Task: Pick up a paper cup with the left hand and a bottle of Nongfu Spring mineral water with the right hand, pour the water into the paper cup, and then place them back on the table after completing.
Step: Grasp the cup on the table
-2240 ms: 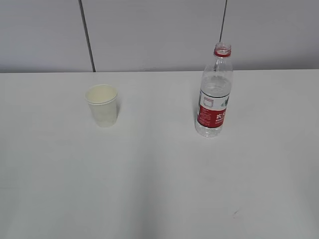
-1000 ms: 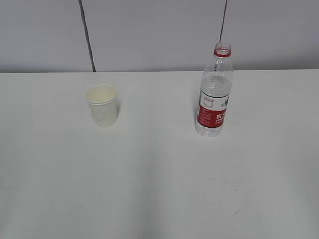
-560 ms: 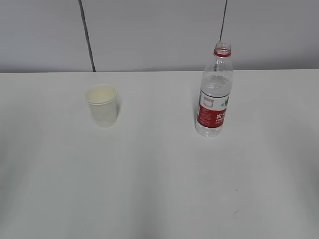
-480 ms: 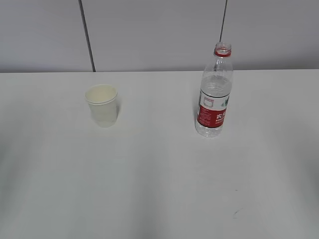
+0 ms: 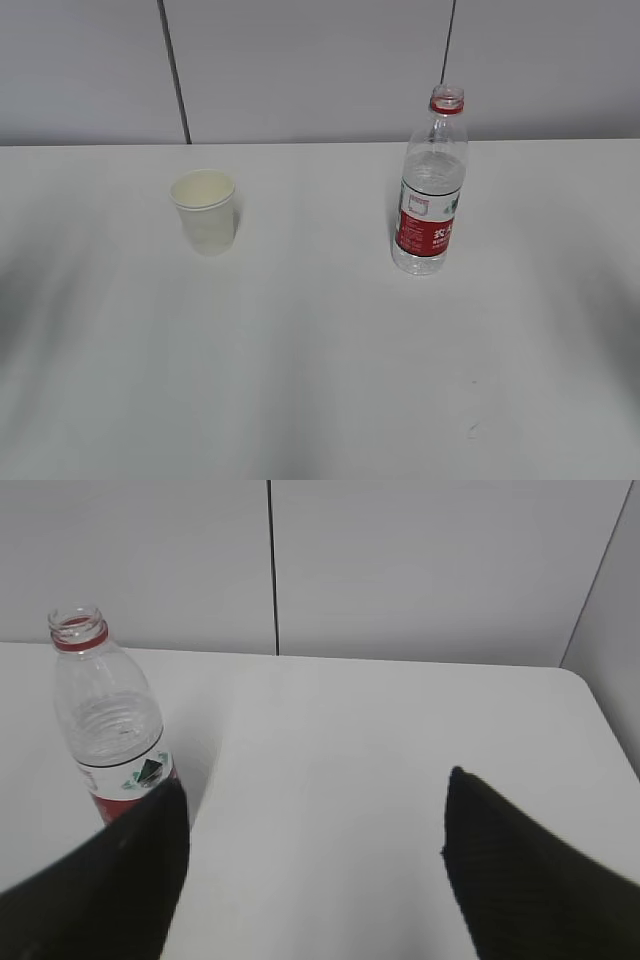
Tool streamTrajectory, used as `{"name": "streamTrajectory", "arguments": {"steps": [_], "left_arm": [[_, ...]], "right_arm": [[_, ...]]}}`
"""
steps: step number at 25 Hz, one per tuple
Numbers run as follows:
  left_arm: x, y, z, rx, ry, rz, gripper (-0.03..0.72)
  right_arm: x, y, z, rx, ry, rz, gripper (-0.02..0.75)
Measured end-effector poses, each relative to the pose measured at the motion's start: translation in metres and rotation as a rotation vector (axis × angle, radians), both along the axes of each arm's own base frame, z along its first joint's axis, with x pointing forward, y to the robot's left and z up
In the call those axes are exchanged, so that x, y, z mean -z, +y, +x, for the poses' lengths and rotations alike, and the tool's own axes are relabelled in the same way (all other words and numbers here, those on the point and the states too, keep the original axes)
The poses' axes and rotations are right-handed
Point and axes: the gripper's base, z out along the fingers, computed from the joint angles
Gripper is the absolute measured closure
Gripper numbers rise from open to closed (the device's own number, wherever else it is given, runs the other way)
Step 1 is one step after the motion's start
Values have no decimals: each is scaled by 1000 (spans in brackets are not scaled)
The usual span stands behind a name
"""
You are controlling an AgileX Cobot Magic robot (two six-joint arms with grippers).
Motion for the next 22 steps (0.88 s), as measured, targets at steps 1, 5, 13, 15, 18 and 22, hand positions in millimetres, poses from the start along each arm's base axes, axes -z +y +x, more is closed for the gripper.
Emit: {"name": "streamTrajectory", "arguments": {"steps": [1, 5, 13, 15, 18, 22], "left_arm": [[7, 0, 3, -4, -4, -11, 253], [34, -1, 9, -10, -2, -79, 253], [72, -18, 21, 178, -22, -69, 253], [78, -21, 25, 210, -43, -77, 253], [90, -24, 32, 229, -44, -102, 253], [108, -27, 39, 260, -35, -130, 253]], "right_arm": [[5, 0, 6, -2, 0, 2, 152], [30, 1, 24, -11, -10, 15, 152], [77, 3, 45, -21, 20, 37, 152], [84, 3, 49, -22, 43, 40, 152], [90, 3, 54, -23, 54, 42, 152], [90, 3, 57, -24, 37, 46, 152]]}}
